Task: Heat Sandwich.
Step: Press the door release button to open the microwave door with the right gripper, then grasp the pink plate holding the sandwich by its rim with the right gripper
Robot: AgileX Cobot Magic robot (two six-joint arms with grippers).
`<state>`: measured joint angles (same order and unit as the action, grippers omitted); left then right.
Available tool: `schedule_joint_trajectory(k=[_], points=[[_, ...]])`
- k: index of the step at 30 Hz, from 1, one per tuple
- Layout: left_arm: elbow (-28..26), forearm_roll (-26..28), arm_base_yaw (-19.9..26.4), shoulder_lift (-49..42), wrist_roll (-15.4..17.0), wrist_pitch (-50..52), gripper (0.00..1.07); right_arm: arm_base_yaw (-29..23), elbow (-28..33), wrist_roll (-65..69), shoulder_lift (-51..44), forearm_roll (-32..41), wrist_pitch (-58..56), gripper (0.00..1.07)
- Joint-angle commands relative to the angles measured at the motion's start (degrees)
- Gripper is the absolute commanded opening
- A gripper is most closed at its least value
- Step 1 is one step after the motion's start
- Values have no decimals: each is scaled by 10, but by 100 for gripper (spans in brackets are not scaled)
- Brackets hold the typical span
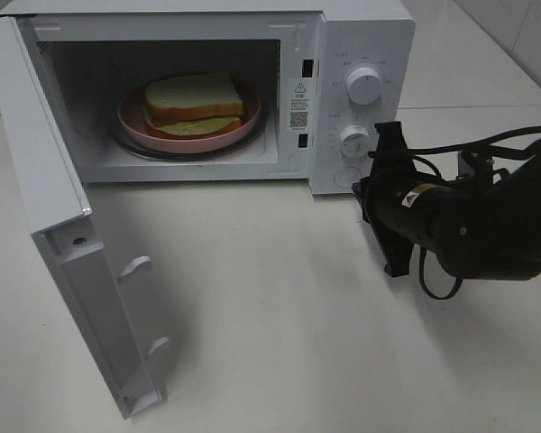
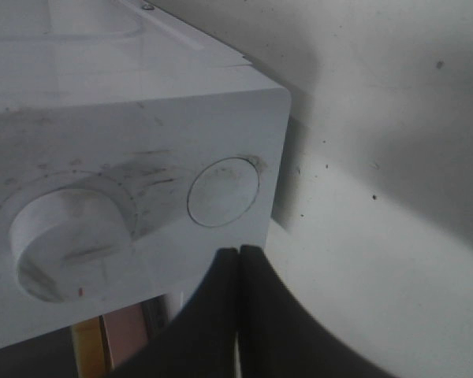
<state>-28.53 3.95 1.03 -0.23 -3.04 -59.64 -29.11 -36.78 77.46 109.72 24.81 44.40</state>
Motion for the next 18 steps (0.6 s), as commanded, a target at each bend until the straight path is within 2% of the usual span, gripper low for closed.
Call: schedule_joint_trajectory(k=[1, 7, 18], points=[[2, 0, -3, -12, 2, 2, 100, 3, 19, -24, -37, -27, -11, 0], [2, 0, -3, -12, 2, 2, 100, 3, 50, -112, -103, -52, -101, 0], [2, 0, -3, -12, 2, 2, 100, 5, 53, -292, -203, -93, -251, 1]])
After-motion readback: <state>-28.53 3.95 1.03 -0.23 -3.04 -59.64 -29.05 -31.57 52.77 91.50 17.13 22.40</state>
